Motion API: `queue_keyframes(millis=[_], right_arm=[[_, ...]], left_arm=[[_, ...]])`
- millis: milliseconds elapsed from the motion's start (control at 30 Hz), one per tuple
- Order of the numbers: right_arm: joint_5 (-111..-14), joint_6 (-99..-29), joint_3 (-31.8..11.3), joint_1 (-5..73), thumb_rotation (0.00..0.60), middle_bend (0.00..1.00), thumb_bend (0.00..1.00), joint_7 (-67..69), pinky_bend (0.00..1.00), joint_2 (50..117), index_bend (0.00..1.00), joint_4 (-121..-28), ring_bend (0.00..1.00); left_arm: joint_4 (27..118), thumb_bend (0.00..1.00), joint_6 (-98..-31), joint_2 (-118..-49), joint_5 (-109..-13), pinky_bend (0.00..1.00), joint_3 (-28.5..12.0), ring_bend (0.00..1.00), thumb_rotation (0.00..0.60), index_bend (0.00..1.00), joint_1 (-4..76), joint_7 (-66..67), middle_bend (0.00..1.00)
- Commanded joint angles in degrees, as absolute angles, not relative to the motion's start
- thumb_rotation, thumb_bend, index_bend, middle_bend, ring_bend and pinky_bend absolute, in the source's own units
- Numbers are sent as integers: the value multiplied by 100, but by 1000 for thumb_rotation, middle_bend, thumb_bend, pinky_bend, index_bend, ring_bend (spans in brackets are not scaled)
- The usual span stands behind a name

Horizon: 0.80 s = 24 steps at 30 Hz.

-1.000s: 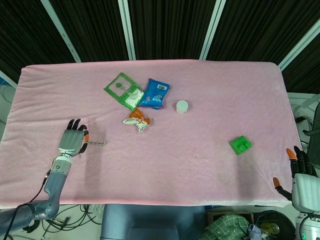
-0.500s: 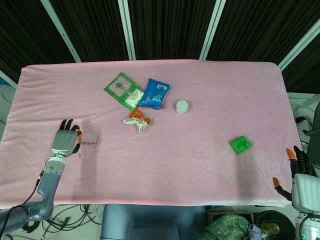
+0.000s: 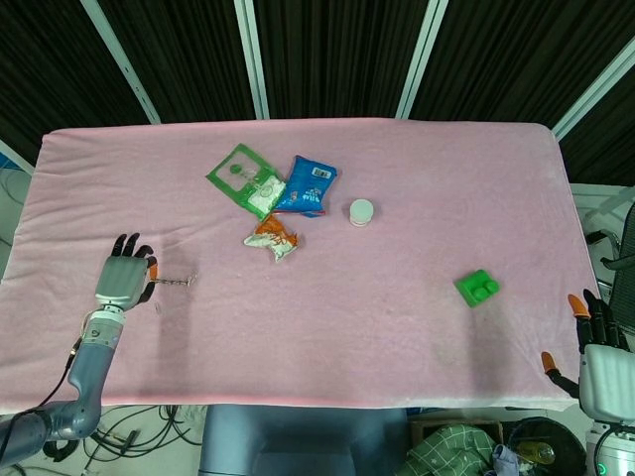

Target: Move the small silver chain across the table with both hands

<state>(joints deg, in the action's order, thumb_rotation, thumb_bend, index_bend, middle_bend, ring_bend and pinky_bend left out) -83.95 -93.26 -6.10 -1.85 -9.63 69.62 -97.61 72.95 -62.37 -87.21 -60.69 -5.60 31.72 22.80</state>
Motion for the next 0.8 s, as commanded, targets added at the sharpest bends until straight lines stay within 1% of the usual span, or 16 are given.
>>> queue_keyframes(millis=[33, 200, 433, 567, 800], right_arm=[[-8396, -9323, -608, -184, 600, 0, 199, -965, 218, 6961, 88, -9761, 18], [-8409, -9340, -608, -189, 600, 0, 198, -978, 218, 6963, 88, -9774, 18], [-8405, -9329, -607, -185, 600, 0, 198, -1015, 218, 6983, 88, -9763, 18], [-8423, -9317, -597, -175, 600, 0, 199, -1050, 218, 7001, 88, -9743, 18], [-8433, -9321, -597, -168, 600, 0, 198, -1109, 218, 7033, 88, -9707, 18]], left_arm=[[7468, 484, -6296, -8553, -6097, 0, -561, 0, 600, 637, 3098, 2258, 263], [7793, 485, -6399, -8152, -6232, 0, -494, 0, 600, 637, 2967, 2207, 264], [8024, 485, -6491, -7613, -6472, 0, -163, 0, 600, 634, 2653, 2129, 262], [7880, 485, -6417, -7543, -6515, 0, -57, 0, 600, 633, 2558, 2037, 262], [7477, 485, -6258, -7665, -6724, 0, 39, 0, 600, 629, 2501, 1728, 260]])
